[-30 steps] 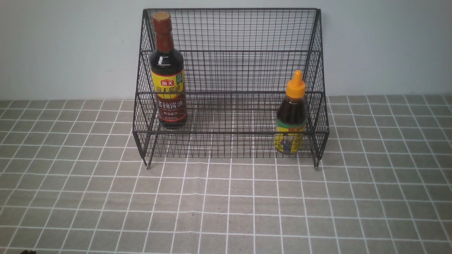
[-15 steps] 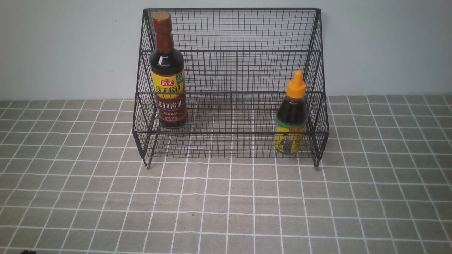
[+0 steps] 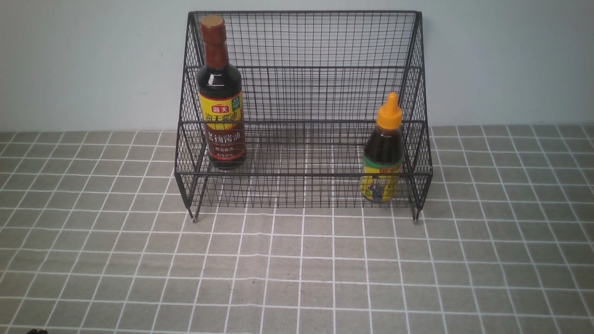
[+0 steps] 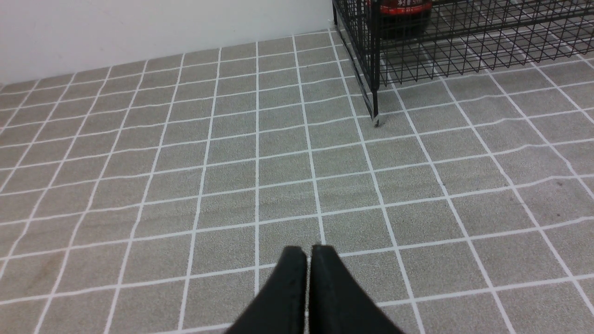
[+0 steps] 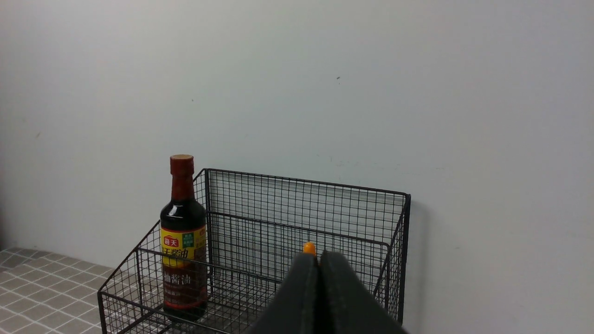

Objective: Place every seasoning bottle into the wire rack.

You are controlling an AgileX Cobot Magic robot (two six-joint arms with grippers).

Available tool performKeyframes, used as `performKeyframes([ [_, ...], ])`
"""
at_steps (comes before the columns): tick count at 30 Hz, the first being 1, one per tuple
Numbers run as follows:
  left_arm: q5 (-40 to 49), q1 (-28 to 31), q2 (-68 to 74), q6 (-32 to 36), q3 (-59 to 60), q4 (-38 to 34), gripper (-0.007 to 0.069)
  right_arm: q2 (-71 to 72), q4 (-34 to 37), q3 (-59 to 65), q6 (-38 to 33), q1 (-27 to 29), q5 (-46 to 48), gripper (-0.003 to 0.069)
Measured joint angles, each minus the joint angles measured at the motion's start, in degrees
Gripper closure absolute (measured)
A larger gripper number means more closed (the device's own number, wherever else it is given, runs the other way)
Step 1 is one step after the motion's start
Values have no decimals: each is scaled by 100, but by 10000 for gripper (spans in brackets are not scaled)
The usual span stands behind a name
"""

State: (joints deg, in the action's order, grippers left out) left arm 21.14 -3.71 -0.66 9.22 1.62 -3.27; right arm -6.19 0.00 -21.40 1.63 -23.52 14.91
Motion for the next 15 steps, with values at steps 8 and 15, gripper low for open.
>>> performKeyframes([
  [8,0,0,0,0,0,0,631,121,185,19,-212,604,269,673],
  [15,1,0,0,0,0,0,631,179,145,973,-219,2118,481,673],
])
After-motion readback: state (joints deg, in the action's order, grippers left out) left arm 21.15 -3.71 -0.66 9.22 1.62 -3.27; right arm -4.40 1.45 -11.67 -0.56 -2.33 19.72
